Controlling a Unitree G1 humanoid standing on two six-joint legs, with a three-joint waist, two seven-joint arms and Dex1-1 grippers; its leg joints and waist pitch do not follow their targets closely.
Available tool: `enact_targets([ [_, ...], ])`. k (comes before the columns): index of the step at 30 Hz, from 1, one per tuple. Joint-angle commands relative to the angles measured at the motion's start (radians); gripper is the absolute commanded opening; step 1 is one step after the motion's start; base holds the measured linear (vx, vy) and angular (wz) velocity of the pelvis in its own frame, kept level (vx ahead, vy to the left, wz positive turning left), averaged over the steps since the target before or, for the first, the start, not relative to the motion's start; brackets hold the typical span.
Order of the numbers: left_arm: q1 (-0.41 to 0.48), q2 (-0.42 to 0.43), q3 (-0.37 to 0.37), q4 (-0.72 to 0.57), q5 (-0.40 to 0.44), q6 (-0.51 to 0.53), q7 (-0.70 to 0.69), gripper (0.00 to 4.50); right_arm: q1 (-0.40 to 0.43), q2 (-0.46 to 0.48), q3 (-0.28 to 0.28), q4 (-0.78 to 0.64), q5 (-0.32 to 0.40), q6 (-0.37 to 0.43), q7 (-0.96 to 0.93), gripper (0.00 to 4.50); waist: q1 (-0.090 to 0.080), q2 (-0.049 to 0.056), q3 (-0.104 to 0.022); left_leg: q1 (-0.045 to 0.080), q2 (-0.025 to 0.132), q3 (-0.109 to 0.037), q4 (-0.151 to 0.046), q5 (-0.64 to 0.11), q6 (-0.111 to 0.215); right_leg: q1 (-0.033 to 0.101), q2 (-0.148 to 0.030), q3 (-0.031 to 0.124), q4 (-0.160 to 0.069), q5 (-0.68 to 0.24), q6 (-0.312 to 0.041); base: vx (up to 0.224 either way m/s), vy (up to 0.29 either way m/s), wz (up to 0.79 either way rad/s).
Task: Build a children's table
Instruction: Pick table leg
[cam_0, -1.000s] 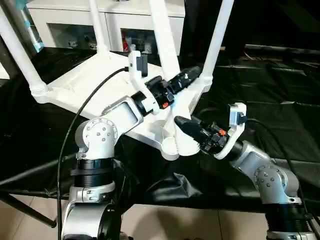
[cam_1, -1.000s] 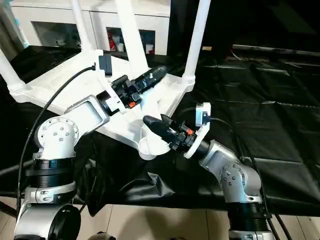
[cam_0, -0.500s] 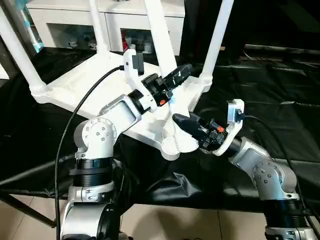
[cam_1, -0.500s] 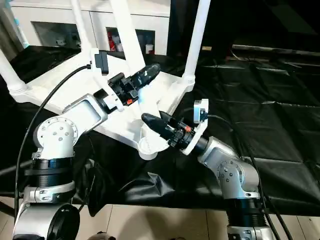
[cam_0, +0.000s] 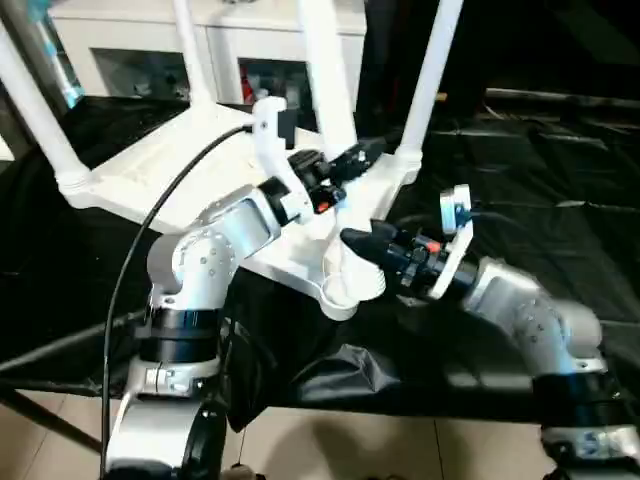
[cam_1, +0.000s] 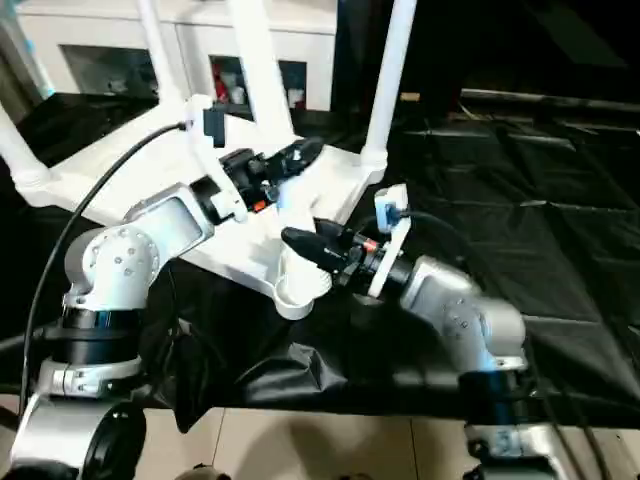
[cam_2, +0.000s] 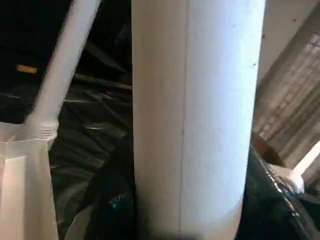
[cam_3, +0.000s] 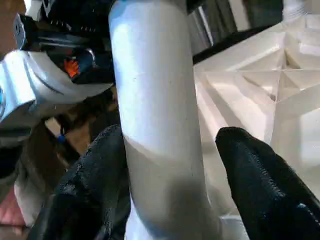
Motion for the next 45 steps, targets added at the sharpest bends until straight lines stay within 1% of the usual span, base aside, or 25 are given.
enact_targets([
  [1,-0.048,0.004,-0.036,-0.005,-0.004,0.004,-0.063,1.86,-0.027,-0.041,0.026,0.013,-0.039,0.049,0.023,3.09,0.003,-0.018,-0.084,0.012,0.005,0.006,-0.062,-0.113,0.037,0.072,-0.041,0.033,-0.071,-0.247,-0.151,0.000,0.000,0.00],
  [4,-0.053,0.016,-0.054,-0.004,0.000,0.006,-0.091,1.86,-0.044,-0.058,0.048,0.015,-0.041,0.070,0.043,3.09,0.002,-0.018,-0.082,0.008,0.005,0.006,-0.061,-0.112,0.037,0.073,-0.043,0.033,-0.071,-0.251,-0.155,0.000,0.000,0.00],
  [5,-0.053,0.017,-0.058,-0.005,0.001,0.007,-0.096,1.86,-0.048,-0.061,0.056,0.019,-0.046,0.071,0.048,3.09,0.001,-0.022,-0.083,0.008,0.006,0.007,-0.061,-0.113,0.036,0.073,-0.045,0.033,-0.071,-0.253,-0.156,0.000,0.000,0.00],
  [6,-0.052,0.020,-0.070,-0.011,-0.001,0.012,-0.114,1.86,-0.065,-0.075,0.091,0.037,-0.068,0.072,0.068,3.09,0.002,-0.022,-0.085,0.008,0.006,0.006,-0.060,-0.110,0.036,0.075,-0.045,0.032,-0.068,-0.250,-0.159,0.000,0.000,0.00],
  [8,-0.051,0.023,-0.077,-0.014,-0.001,0.011,-0.127,1.86,-0.072,-0.076,0.102,0.049,-0.079,0.069,0.069,3.09,0.000,-0.020,-0.084,0.009,0.006,0.007,-0.060,-0.111,0.036,0.072,-0.044,0.033,-0.070,-0.248,-0.163,0.000,0.000,0.00],
  [10,-0.051,0.026,-0.081,-0.016,-0.002,0.009,-0.134,1.86,-0.078,-0.076,0.104,0.056,-0.077,0.076,0.070,3.09,0.001,-0.020,-0.084,0.010,0.007,0.007,-0.059,-0.113,0.036,0.073,-0.045,0.033,-0.070,-0.255,-0.165,0.000,0.000,0.00],
  [11,-0.051,0.030,-0.081,-0.017,-0.005,0.009,-0.138,1.86,-0.083,-0.083,0.112,0.055,-0.074,0.092,0.079,3.09,0.002,-0.029,-0.084,0.009,0.007,0.007,-0.060,-0.106,0.039,0.074,-0.045,0.033,-0.067,-0.252,-0.165,0.000,0.000,0.00],
  [12,-0.051,0.031,-0.082,-0.018,-0.007,0.010,-0.141,1.86,-0.085,-0.085,0.116,0.055,-0.075,0.096,0.083,3.09,0.003,-0.024,-0.084,0.011,0.009,0.007,-0.060,-0.102,0.039,0.071,-0.045,0.034,-0.067,-0.246,-0.168,0.000,0.000,0.00],
  [15,-0.051,0.036,-0.087,-0.020,-0.010,0.013,-0.157,1.86,-0.093,-0.083,0.118,0.067,-0.082,0.092,0.095,3.09,0.002,-0.026,-0.083,0.011,0.008,0.007,-0.060,-0.115,0.032,0.072,-0.045,0.033,-0.068,-0.252,-0.168,0.000,0.000,0.00],
  [16,-0.049,0.039,-0.089,-0.024,-0.011,0.016,-0.162,1.86,-0.096,-0.083,0.118,0.071,-0.082,0.091,0.098,3.09,0.001,-0.031,-0.084,0.010,0.008,0.007,-0.060,-0.115,0.033,0.072,-0.045,0.033,-0.069,-0.252,-0.167,0.000,0.000,0.00],
  [18,-0.046,0.040,-0.090,-0.030,-0.012,0.019,-0.167,1.86,-0.100,-0.080,0.114,0.078,-0.073,0.090,0.107,3.09,0.002,-0.028,-0.083,0.012,0.009,0.007,-0.060,-0.114,0.031,0.071,-0.045,0.033,-0.067,-0.251,-0.168,0.000,0.000,0.00],
  [20,-0.045,0.040,-0.089,-0.031,-0.012,0.020,-0.170,1.86,-0.102,-0.079,0.112,0.081,-0.069,0.090,0.113,3.09,0.002,-0.029,-0.084,0.012,0.009,0.007,-0.060,-0.111,0.031,0.072,-0.045,0.034,-0.066,-0.241,-0.171,0.000,0.000,0.00],
  [21,-0.045,0.042,-0.095,-0.032,-0.014,0.026,-0.183,1.86,-0.105,-0.080,0.111,0.087,-0.066,0.089,0.122,2.82,0.002,-0.030,-0.084,0.012,0.010,0.006,-0.061,-0.110,0.032,0.072,-0.045,0.033,-0.066,-0.235,-0.174,0.000,0.000,0.00],
  [24,-0.043,0.043,-0.097,-0.035,-0.015,0.029,-0.186,1.86,-0.103,-0.081,0.111,0.087,-0.064,0.090,0.127,2.75,0.002,-0.030,-0.085,0.011,0.009,0.007,-0.059,-0.102,0.036,0.073,-0.045,0.034,-0.063,-0.209,-0.183,0.000,0.000,0.00],
  [26,-0.041,0.044,-0.100,-0.038,-0.016,0.033,-0.191,1.86,-0.100,-0.081,0.110,0.086,-0.066,0.090,0.130,2.42,0.002,-0.028,-0.085,0.012,0.009,0.007,-0.059,-0.101,0.036,0.073,-0.045,0.034,-0.062,-0.207,-0.187,0.000,0.000,0.00],
  [32,-0.039,0.044,-0.115,-0.037,-0.015,0.046,-0.216,1.86,-0.089,-0.079,0.110,0.094,-0.082,0.068,0.142,2.09,0.003,-0.027,-0.085,0.011,0.009,0.006,-0.059,-0.106,0.032,0.074,-0.045,0.033,-0.064,-0.217,-0.185,0.000,0.000,0.00],
  [37,-0.037,0.043,-0.119,-0.037,-0.016,0.049,-0.218,1.86,-0.089,-0.077,0.111,0.099,-0.086,0.055,0.148,1.98,0.003,-0.028,-0.085,0.011,0.009,0.006,-0.059,-0.113,0.031,0.074,-0.045,0.033,-0.065,-0.228,-0.182,0.000,0.000,0.00],
  [38,-0.036,0.044,-0.119,-0.037,-0.015,0.049,-0.218,1.86,-0.090,-0.073,0.110,0.102,-0.093,0.041,0.142,1.98,0.003,-0.027,-0.085,0.012,0.009,0.006,-0.059,-0.112,0.030,0.074,-0.045,0.033,-0.064,-0.226,-0.183,0.000,0.000,0.00],
  [39,-0.035,0.046,-0.117,-0.036,-0.013,0.048,-0.216,1.86,-0.094,-0.062,0.103,0.114,-0.101,0.021,0.127,2.32,0.003,-0.029,-0.085,0.011,0.009,0.006,-0.059,-0.113,0.030,0.074,-0.045,0.033,-0.064,-0.229,-0.182,0.000,0.000,0.00],
  [40,-0.034,0.048,-0.116,-0.035,-0.012,0.048,-0.215,1.86,-0.098,-0.058,0.099,0.120,-0.098,0.022,0.126,2.53,0.002,-0.030,-0.084,0.010,0.009,0.005,-0.060,-0.113,0.029,0.074,-0.046,0.032,-0.063,-0.235,-0.179,0.000,0.000,0.00],
  [41,-0.034,0.048,-0.116,-0.034,-0.010,0.048,-0.215,1.86,-0.101,-0.056,0.096,0.125,-0.095,0.025,0.128,2.53,0.001,-0.031,-0.084,0.011,0.009,0.006,-0.059,-0.117,0.029,0.073,-0.046,0.032,-0.065,-0.240,-0.178,0.000,0.000,0.00],
  [42,-0.033,0.049,-0.115,-0.034,-0.010,0.048,-0.215,1.86,-0.102,-0.056,0.095,0.125,-0.089,0.032,0.135,2.69,0.002,-0.030,-0.085,0.012,0.009,0.006,-0.059,-0.116,0.030,0.073,-0.046,0.033,-0.065,-0.240,-0.179,0.000,0.000,0.00],
  [43,-0.032,0.051,-0.114,-0.036,-0.009,0.050,-0.215,1.86,-0.103,-0.056,0.095,0.121,-0.084,0.037,0.140,2.69,0.003,-0.029,-0.084,0.012,0.009,0.006,-0.060,-0.113,0.031,0.073,-0.045,0.033,-0.065,-0.239,-0.181,0.000,0.000,0.00],
  [44,-0.031,0.052,-0.115,-0.037,-0.008,0.050,-0.214,1.86,-0.103,-0.055,0.093,0.119,-0.085,0.031,0.137,2.76,0.003,-0.031,-0.085,0.012,0.009,0.006,-0.060,-0.110,0.031,0.073,-0.045,0.032,-0.064,-0.234,-0.181,0.000,0.000,0.00],
  [45,-0.027,0.055,-0.115,-0.041,-0.005,0.050,-0.213,1.86,-0.107,-0.051,0.090,0.119,-0.087,0.024,0.130,2.88,0.003,-0.030,-0.085,0.012,0.010,0.005,-0.060,-0.108,0.030,0.074,-0.045,0.033,-0.062,-0.229,-0.182,0.000,0.000,0.00],
])
